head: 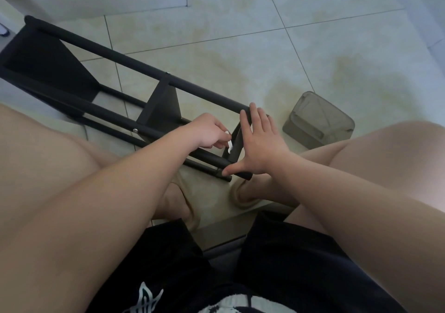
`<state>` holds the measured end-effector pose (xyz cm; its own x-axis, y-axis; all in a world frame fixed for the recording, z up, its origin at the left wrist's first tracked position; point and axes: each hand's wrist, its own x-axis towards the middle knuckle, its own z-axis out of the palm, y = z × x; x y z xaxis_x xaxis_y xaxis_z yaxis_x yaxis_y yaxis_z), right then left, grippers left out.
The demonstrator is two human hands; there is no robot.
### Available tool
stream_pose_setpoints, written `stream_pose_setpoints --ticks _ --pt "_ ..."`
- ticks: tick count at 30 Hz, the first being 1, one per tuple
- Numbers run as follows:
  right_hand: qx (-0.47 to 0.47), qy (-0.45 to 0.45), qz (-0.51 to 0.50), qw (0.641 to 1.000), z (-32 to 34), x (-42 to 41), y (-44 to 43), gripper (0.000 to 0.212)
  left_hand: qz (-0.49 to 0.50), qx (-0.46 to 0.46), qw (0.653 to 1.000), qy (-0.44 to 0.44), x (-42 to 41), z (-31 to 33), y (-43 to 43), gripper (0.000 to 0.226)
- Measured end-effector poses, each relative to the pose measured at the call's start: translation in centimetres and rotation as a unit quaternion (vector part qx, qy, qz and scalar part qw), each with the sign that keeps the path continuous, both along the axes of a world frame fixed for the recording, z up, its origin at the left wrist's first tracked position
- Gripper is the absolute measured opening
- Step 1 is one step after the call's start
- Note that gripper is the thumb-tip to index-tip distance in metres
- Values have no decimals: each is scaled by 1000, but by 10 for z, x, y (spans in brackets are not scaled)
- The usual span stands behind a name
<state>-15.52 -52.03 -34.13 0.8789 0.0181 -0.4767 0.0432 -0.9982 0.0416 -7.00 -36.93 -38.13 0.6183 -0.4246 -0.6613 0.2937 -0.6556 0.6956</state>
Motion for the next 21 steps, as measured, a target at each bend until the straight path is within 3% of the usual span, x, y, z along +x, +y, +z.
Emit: stream_pose_setpoints --ticks 12,21 --pt "-1 4 -2 1000 -2 0 0 161 26 4 1000 7 0 0 -2 23" --pt "0 6 -2 1000 -3 0 0 161 18 -1 1000 16 -1 4 1 12"
